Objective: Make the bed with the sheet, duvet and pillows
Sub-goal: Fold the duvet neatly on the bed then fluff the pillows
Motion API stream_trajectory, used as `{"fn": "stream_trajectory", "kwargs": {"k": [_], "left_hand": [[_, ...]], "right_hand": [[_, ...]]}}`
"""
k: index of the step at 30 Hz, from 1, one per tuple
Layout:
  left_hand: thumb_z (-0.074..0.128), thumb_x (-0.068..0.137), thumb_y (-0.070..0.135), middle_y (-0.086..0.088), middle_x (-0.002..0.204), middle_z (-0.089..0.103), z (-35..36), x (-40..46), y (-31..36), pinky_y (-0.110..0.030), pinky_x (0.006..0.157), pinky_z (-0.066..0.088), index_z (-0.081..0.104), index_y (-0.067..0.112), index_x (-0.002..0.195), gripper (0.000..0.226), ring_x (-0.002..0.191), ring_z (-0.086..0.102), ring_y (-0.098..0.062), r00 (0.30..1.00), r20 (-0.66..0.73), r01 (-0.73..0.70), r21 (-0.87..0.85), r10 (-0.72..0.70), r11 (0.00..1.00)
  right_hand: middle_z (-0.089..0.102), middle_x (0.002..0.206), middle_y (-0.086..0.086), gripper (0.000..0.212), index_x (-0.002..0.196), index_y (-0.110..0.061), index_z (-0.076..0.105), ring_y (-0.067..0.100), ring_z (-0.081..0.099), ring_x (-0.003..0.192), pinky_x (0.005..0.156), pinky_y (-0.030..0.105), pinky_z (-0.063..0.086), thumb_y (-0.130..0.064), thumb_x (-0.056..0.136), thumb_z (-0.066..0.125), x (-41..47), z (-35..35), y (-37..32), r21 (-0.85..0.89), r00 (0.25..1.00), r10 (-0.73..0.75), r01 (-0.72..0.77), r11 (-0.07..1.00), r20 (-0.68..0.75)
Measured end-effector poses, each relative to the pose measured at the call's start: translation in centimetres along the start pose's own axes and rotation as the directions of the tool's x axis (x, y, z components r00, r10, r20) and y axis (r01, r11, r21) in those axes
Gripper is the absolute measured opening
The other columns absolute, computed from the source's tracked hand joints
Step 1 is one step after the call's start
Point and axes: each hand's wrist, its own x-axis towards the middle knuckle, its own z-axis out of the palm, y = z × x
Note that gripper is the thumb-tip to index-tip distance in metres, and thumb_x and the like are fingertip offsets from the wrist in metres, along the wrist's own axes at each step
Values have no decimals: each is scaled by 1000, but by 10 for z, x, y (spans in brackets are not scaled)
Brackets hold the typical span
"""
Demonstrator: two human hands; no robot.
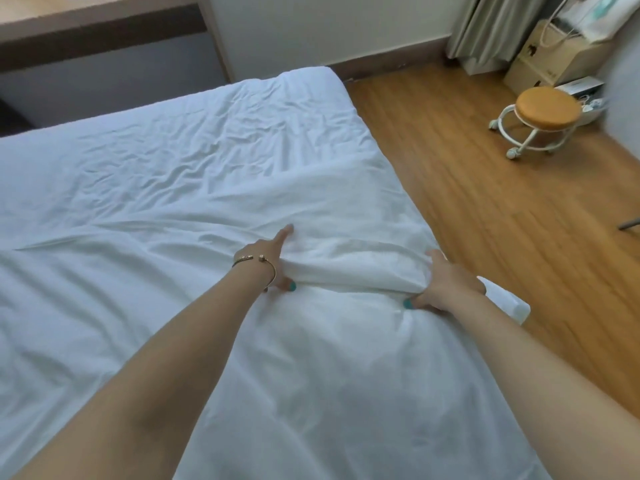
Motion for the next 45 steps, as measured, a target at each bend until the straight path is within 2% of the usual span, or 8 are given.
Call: {"fn": "stream_trajectory", "kwargs": {"k": [3, 7, 17, 24, 30, 37, 42, 45], "left_hand": [[81, 66, 38, -2, 98, 58, 21, 2, 1, -32, 66, 48, 29, 33, 125, 79, 74, 59, -25, 999, -40, 11, -14, -12, 1000], [73, 75, 37, -5, 100, 58, 54, -7, -16, -32, 66, 40, 40, 25, 108, 48, 79, 50, -27, 987, -153, 6, -301, -55, 954], [68, 81, 31, -3, 75, 56, 76, -44, -54, -34, 64, 47, 38, 22, 94, 34, 74, 56, -30, 958, -283, -227, -647, 48, 728], [69, 85, 19, 6, 70, 54, 42, -141, -91, -16, 55, 35, 46, 19, 88, 23, 69, 52, -19, 948, -308, -302, -788, 81, 536], [67, 87, 29, 2, 76, 58, -7, -138, -82, -23, 55, 40, 44, 21, 95, 26, 65, 52, -18, 978, -203, -205, -871, 52, 446], [66, 87, 27, -3, 79, 57, 2, -103, -39, -32, 63, 41, 41, 16, 102, 31, 72, 54, -26, 984, -131, -71, -907, -117, 416], [72, 82, 24, -2, 90, 58, -34, -72, 10, -25, 62, 32, 47, 10, 104, 37, 81, 53, -23, 900, -297, -187, -923, -317, 336], [70, 83, 34, 1, 80, 51, -70, -24, 35, -29, 61, 33, 41, 12, 97, 40, 79, 51, -24, 861, -355, -249, -918, -365, 307]], "right_hand": [[54, 115, 9, 73, 124, -19, 32, 31, 58, 104, 72, 34, 42, -39, 71, 79, -1, 37, -8, -17, 1000, 29, -28, 999, 8], [52, 112, 14, 50, 123, -14, 32, 34, 58, 98, 70, 35, 40, -21, 84, 64, 1, 52, -12, 27, 988, 74, -71, 997, -132], [59, 77, 7, 12, 88, -15, 51, 30, 53, 74, 60, 35, 40, -9, 83, 60, -58, 71, -10, 450, 823, 233, 30, 893, -518], [62, 72, 0, 22, 75, -16, 65, 31, 59, 76, 62, 31, 40, 4, 79, 56, -128, -12, -52, 516, 817, 293, 6, 857, -497], [65, 111, 13, 30, 100, -5, 68, 34, 58, 107, 88, 33, 45, 7, 79, 50, -131, -65, -97, 714, 735, 470, 28, 700, -489], [61, 108, 12, 30, 108, -7, 66, 23, 54, 91, 77, 27, 40, -2, 80, 57, -94, -41, -60, 677, 815, 373, 33, 735, -444], [62, 77, -3, 18, 89, -4, 72, 24, 62, 85, 72, 23, 43, -2, 74, 63, -23, -95, -72, 767, 769, 386, 203, 609, -510], [69, 90, 10, 14, 87, -6, 69, 21, 60, 82, 70, 24, 41, -9, 74, 67, 36, -121, -73, 774, 800, 354, 203, 600, -484]]}}
